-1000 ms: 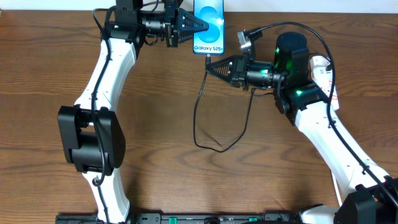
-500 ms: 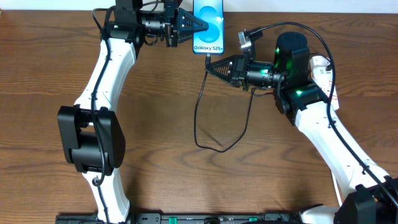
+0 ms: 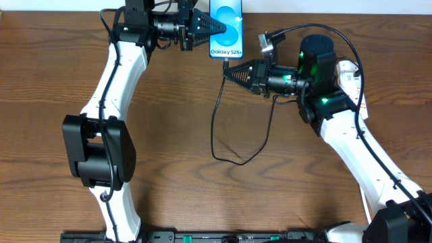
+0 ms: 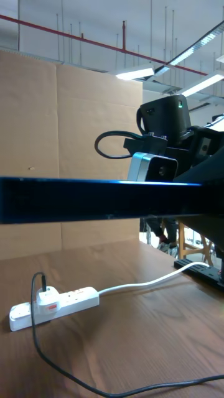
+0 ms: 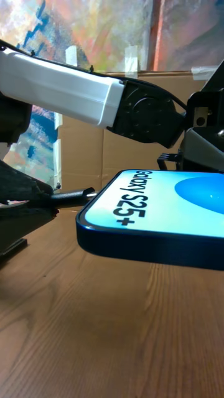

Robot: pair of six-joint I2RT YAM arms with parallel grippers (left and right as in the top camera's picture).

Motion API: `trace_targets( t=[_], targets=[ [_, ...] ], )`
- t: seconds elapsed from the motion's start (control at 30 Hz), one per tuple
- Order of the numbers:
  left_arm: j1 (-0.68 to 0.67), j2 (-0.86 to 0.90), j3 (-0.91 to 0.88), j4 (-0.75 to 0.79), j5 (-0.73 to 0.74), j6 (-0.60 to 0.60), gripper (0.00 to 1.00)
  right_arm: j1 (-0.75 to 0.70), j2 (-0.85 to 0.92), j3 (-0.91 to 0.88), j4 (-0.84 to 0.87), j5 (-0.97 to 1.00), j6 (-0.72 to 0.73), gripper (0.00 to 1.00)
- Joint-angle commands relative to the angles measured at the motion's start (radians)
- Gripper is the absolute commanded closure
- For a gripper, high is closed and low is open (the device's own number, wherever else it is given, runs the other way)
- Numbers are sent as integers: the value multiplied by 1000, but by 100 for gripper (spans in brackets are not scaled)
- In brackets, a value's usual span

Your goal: Plug charger to phone and switch on socket

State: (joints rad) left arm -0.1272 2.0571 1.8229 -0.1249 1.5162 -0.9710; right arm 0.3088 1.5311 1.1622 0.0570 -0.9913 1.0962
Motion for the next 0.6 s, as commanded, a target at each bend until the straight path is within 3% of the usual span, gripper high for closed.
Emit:
trace_targets(
  t=[0.0,0.57],
  targets=[
    [-3,-26,16,7,55,21,93,-29,5,4,11,49,6,99],
    [-3,-26,16,7,55,28,93,-42,5,4,55,58,-5,99]
  ],
)
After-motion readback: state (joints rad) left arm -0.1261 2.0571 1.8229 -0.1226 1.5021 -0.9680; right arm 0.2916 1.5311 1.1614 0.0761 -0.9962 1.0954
